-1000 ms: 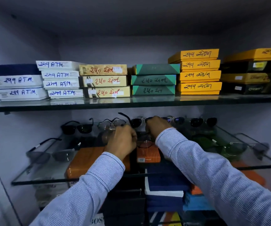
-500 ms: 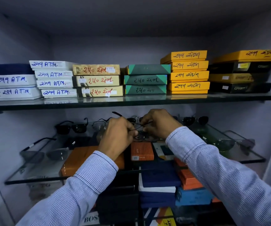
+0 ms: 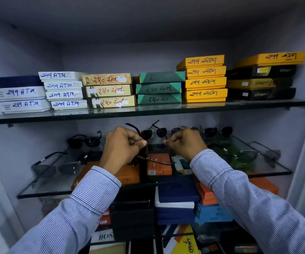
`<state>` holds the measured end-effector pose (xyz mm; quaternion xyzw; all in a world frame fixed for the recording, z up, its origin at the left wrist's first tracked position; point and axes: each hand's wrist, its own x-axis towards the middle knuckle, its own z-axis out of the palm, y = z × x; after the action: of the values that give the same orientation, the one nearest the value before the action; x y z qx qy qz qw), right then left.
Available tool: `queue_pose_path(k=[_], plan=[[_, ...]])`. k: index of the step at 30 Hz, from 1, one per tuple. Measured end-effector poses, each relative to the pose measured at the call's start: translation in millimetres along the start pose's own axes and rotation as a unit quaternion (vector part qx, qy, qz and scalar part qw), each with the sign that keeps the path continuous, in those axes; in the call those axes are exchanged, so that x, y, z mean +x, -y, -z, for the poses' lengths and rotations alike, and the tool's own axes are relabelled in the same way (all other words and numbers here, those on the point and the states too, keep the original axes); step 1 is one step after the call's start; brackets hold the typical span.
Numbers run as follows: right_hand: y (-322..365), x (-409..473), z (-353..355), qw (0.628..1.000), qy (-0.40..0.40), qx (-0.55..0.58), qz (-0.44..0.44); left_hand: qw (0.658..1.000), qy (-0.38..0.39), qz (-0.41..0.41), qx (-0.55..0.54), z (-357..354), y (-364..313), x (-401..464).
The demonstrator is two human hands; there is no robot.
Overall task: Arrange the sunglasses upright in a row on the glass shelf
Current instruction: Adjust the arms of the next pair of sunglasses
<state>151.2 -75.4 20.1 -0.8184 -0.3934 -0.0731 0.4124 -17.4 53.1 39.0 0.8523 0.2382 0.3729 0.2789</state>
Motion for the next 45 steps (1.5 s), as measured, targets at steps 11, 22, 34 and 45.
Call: queue_pose_path(k=[11,22,34,45], plan=[[-7,28,19,0.989,0.051,-0.074,-0.121,0.982,0.072,0.162,-0.060,-18,29,11],[-14,46,8,0.966,0.093,-0.193,-0.141,0.975,0.105,0.195,-0.010,-41,31,29],[-8,46,6,0.952,0.119,-0.245,-0.143,0.974,0.111,0.190,0.051,-48,29,39],[18,42,4,0.962,0.081,-0.250,-0.074,0.987,0.050,0.124,0.090,-24,45,44]])
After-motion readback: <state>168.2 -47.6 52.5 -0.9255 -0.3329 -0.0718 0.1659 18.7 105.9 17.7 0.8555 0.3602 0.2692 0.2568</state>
